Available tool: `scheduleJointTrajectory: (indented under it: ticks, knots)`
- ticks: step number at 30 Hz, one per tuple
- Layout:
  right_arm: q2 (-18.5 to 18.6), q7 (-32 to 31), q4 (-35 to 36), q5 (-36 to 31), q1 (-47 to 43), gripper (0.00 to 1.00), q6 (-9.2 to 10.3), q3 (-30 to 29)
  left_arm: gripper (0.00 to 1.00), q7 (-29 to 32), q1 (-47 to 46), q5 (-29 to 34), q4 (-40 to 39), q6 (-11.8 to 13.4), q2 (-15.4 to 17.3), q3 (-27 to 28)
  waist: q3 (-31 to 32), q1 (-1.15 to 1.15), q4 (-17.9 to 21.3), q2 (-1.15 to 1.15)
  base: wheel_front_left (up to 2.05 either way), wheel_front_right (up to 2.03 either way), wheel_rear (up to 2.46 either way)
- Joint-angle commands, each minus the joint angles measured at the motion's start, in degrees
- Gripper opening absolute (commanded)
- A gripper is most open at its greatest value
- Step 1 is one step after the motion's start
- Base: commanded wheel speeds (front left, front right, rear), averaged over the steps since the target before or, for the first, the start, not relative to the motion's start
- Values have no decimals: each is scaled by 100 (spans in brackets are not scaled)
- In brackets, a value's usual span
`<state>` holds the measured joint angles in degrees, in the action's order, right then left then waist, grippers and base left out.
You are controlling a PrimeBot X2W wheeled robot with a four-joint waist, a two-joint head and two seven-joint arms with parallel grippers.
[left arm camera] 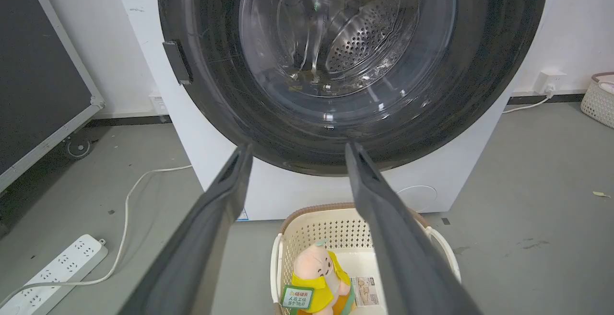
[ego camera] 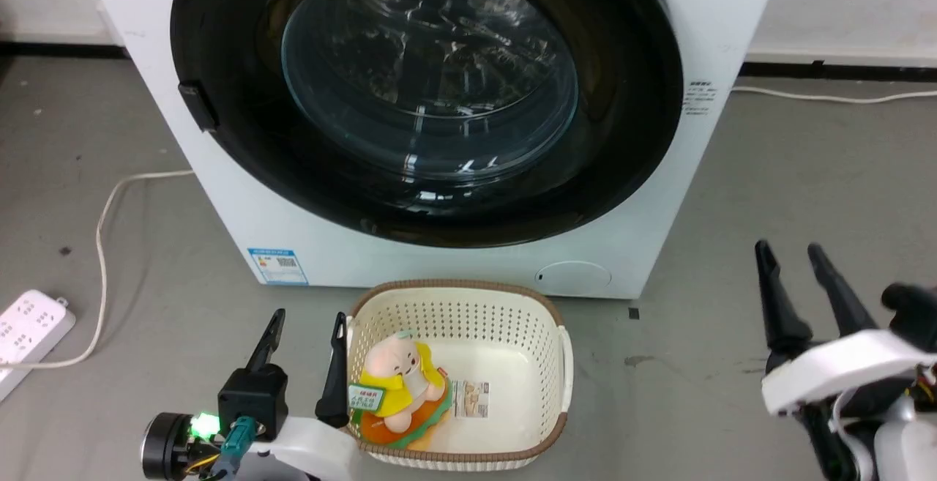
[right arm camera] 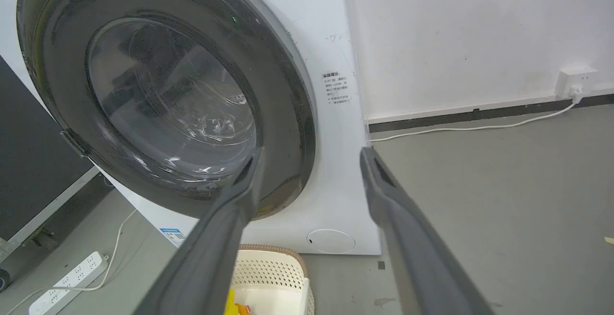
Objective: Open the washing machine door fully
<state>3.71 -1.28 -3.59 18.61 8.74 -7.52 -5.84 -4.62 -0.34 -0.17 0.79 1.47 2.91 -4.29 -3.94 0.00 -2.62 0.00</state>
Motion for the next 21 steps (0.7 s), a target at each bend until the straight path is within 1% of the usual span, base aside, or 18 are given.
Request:
scheduleJointTrajectory:
  ticks: [1,10,17,18,19,20,21]
  knots:
    - [23,-42,-58,139,183,100,0,-55,100,-59,-114,0,-4,45,26,-35,-49,0,-34,0,0,0,0]
    - [15,-328,-367,608,916,100,1,-434,100,-167,-233,-12,-22,91,31,-151,-297,0,-168,0,0,0,0]
    - [17,-600,-765,875,1573,100,1,-791,100,-251,-309,-19,-26,122,36,-244,-489,0,-273,0,0,0,0]
    - [18,-637,-832,896,1662,56,1,-836,100,-263,-321,-20,-26,126,36,-260,-515,0,-293,0,0,0,0]
    - [16,-676,-903,927,1758,22,1,-888,100,-275,-333,-21,-26,130,36,-275,-541,0,-313,0,0,0,0]
    - [15,-716,-967,964,1859,0,1,-937,100,-287,-347,-23,-25,136,36,-288,-569,0,-334,0,0,0,0]
    - [12,-766,-1032,1009,1962,0,1,-985,100,-299,-360,-25,-25,144,37,-299,-597,0,-354,0,0,0,0]
